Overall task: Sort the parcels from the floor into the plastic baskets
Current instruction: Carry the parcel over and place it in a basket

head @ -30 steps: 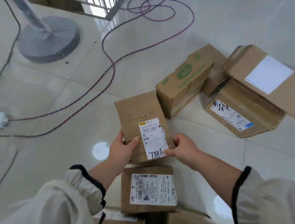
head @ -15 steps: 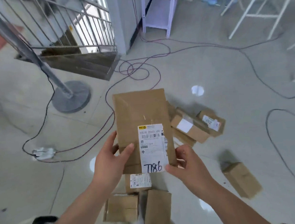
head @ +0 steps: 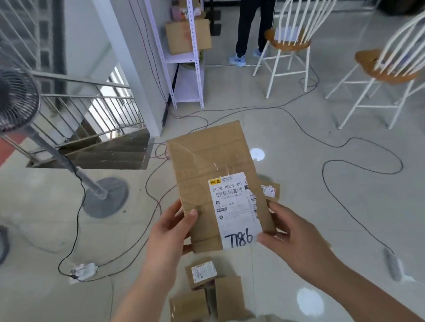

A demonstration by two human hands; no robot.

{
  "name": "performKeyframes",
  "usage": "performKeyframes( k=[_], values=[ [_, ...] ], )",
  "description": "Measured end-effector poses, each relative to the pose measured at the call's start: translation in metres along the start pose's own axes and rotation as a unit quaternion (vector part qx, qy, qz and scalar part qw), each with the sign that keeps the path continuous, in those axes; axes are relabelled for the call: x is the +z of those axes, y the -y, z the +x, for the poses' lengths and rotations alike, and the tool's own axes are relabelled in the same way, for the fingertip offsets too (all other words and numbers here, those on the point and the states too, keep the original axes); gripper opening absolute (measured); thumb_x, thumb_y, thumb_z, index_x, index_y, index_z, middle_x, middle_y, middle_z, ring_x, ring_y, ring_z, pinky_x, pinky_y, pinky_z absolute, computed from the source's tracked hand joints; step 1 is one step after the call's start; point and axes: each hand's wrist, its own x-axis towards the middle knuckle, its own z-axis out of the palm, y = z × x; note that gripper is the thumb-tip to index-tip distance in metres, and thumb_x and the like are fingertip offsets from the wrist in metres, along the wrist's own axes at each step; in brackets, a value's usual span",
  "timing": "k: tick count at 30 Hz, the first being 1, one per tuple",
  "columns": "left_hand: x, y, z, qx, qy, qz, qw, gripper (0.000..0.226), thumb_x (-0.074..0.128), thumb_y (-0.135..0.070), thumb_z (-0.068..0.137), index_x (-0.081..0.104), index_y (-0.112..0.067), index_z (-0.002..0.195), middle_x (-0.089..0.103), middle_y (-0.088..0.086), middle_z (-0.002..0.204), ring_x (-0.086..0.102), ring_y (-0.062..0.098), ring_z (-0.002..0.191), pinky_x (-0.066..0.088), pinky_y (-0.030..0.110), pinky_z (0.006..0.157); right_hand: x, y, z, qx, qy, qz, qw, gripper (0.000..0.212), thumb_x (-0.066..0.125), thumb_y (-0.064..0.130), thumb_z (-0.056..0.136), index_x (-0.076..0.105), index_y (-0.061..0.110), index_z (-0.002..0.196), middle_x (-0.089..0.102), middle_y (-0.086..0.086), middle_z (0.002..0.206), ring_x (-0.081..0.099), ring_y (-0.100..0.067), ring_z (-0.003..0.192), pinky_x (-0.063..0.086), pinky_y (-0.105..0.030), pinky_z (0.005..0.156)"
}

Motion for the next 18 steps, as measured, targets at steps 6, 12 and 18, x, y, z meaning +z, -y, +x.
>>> performKeyframes(
  k=[6, 12, 18],
  values=[
    [0.010, -0.030, 0.001, 0.025, 0.079, 0.026, 0.996, 0.034, 0.066, -0.024, 0.085, 0.063, -0.037, 0.115, 0.073, -0.010, 0.101, 0.072, 0.015, 0.084, 0.058, 0.035, 0.059, -0.007, 0.019, -0.023, 0.013, -0.070, 0.009, 0.997, 0.051, 0.065, 0.012, 0.084, 0.052, 0.042, 0.123, 0.066, 0.022, 0.110, 0.059, 0.001, 0.107, 0.048, -0.026, 0.095],
    [0.018, -0.066, 0.005, 0.044, 0.156, 0.075, 0.984, 0.035, 0.068, -0.024, 0.084, 0.063, -0.038, 0.115, 0.073, -0.013, 0.099, 0.072, 0.012, 0.081, 0.057, 0.031, 0.059, 0.000, 0.043, -0.052, 0.043, -0.174, 0.019, 0.984, 0.048, 0.066, 0.010, 0.084, 0.055, 0.037, 0.121, 0.070, 0.014, 0.100, 0.063, -0.003, 0.096, 0.046, -0.009, 0.077],
    [0.035, -0.079, -0.003, 0.061, 0.292, 0.121, 0.947, 0.029, 0.062, -0.016, 0.087, 0.068, -0.036, 0.107, 0.075, -0.004, 0.091, 0.072, 0.016, 0.074, 0.053, 0.029, 0.056, 0.026, 0.053, -0.095, 0.066, -0.293, 0.048, 0.953, 0.048, 0.063, 0.003, 0.083, 0.058, 0.040, 0.114, 0.070, 0.017, 0.091, 0.064, 0.001, 0.083, 0.048, -0.009, 0.069]
  ],
)
